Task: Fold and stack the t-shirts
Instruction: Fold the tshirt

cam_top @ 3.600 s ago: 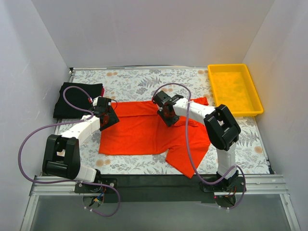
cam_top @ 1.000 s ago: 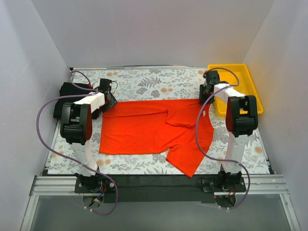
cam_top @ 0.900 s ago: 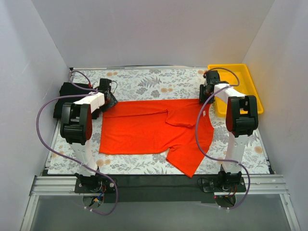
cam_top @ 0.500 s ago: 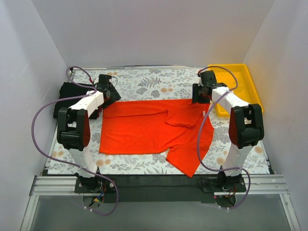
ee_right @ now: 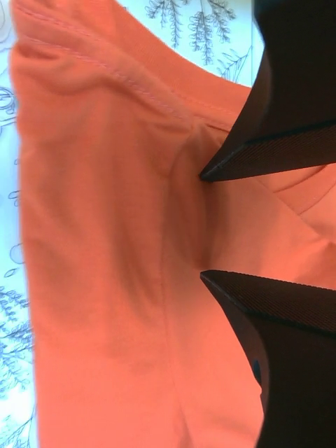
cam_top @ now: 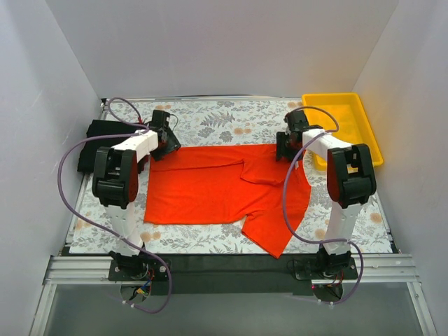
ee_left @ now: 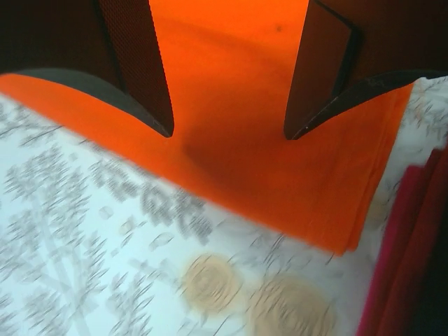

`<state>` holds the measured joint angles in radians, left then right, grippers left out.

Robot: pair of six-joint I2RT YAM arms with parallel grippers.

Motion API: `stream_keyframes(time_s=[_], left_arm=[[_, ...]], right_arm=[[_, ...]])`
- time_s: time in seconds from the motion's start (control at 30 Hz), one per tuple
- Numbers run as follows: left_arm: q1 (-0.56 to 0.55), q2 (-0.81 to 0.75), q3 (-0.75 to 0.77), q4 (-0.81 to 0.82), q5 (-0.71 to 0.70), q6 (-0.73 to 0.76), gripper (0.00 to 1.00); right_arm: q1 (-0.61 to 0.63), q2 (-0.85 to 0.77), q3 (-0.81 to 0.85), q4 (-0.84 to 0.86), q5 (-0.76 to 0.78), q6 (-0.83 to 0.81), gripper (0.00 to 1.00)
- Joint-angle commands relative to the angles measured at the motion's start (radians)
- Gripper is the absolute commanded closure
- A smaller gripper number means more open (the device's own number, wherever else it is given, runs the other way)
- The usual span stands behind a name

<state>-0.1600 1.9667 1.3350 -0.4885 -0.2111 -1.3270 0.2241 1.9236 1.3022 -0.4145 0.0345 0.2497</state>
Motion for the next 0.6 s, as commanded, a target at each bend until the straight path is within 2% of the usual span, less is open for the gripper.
stream_keyframes(time_s=[0.0, 0.3, 0.4, 0.5, 0.57], left_arm=[[0.004, 0.056, 0.085, -0.013, -0.036, 0.000, 0.40], [0.013, 0.300, 0.401, -0.076, -0.011, 0.023, 0.40], [0.013, 0.265, 0.418, -0.078, -0.011, 0.032, 0.38], [0.011, 0.169, 0.395, -0.073, 0.002, 0.034, 0.35], [0.007, 0.068, 0.342, -0.067, 0.010, 0.023, 0.33]], right_arm=[[-0.015, 0.069, 0.110, 0.026, 0.031, -0.044, 0.48], [-0.057, 0.281, 0.377, 0.016, 0.035, -0.139, 0.47], [-0.057, 0.227, 0.402, 0.009, -0.004, -0.144, 0.46], [-0.057, 0.117, 0.342, 0.011, -0.027, -0.115, 0.46], [-0.057, 0.051, 0.244, 0.039, -0.067, -0.075, 0.44]])
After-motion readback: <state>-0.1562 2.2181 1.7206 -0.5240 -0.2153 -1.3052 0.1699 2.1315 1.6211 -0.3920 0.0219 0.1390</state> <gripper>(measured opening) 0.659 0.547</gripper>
